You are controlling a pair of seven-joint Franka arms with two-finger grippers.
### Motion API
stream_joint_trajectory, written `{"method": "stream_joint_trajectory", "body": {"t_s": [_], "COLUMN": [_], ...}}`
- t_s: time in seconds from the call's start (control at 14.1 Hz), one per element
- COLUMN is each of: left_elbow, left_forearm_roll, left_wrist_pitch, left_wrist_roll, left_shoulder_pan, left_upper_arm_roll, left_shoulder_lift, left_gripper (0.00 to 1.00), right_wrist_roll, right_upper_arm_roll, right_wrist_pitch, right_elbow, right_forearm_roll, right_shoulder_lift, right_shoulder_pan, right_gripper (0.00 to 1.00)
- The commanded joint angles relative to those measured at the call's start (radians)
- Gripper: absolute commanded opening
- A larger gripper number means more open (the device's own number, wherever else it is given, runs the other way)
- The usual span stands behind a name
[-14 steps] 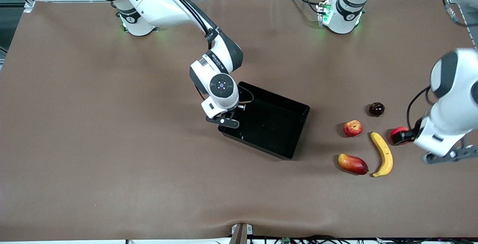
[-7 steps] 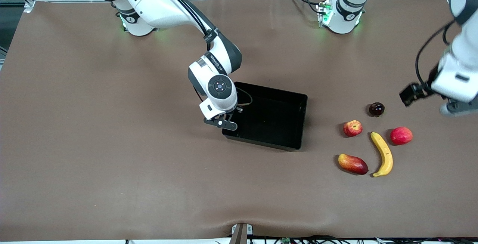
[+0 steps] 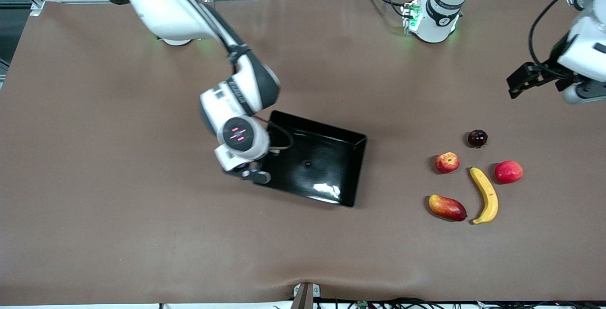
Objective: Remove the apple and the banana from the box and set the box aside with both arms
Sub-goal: 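Drag the black tray away from the fruit with the right gripper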
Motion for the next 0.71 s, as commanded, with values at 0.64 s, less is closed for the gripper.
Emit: {"method": "stream_joint_trajectory", "body": {"t_s": [0.64], "left_elbow": [-0.083], "left_forearm_roll": [-0.036], "left_wrist_pitch": [0.017], "left_wrist_roll": [0.024], "left_shoulder_pan": [-0.031], "left_upper_arm_roll": [0.048], "left_shoulder_lift": [-0.047], "left_gripper": [1.0], "right_wrist_roll": [-0.454], "right_upper_arm_roll": [0.01], "right_wrist_pitch": [-0.124], "right_elbow": [-0.151], "right_forearm_roll": [0.019], "right_shoulder_lift": [-0.249], "right_shoulder_pan": [-0.386], "right_gripper": [0.0]}}
